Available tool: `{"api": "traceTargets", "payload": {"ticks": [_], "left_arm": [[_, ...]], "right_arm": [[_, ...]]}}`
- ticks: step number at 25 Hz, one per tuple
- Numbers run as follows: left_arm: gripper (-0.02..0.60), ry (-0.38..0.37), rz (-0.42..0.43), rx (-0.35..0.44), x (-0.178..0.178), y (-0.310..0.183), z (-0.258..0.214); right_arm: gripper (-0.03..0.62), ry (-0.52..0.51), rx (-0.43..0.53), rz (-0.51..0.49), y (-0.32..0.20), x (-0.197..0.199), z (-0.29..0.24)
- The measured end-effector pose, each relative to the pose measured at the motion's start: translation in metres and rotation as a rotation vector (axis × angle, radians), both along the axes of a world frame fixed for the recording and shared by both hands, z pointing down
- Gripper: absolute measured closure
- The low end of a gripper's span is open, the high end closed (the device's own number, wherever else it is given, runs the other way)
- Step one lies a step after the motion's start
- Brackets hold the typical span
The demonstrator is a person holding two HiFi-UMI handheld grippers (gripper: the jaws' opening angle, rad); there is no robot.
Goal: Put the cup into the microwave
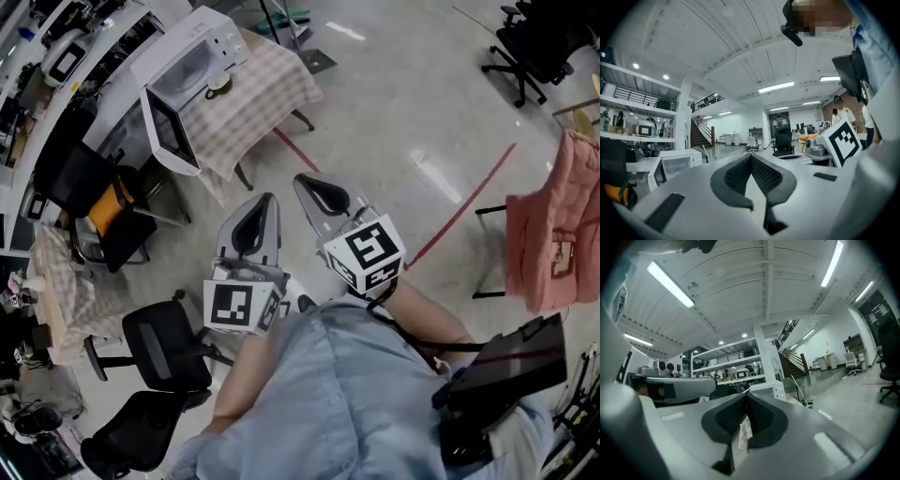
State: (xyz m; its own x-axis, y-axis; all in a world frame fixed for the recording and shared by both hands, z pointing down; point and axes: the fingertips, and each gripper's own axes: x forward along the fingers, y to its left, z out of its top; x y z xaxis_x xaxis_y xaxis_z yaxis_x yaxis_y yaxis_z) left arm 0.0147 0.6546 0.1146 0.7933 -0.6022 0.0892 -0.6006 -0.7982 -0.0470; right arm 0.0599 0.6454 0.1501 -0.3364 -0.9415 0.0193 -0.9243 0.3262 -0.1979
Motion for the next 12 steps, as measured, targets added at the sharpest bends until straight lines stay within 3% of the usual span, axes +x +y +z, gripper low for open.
{"api": "traceTargets", "payload": {"ticks": [12], "left_arm": [[0.577,-0.042,0.002,-0.039,0.032,-0.012,0.024]], "right_arm": [[0.589,-0.046,-0.048,-0.026,-0.009,0.03,0.025]]}}
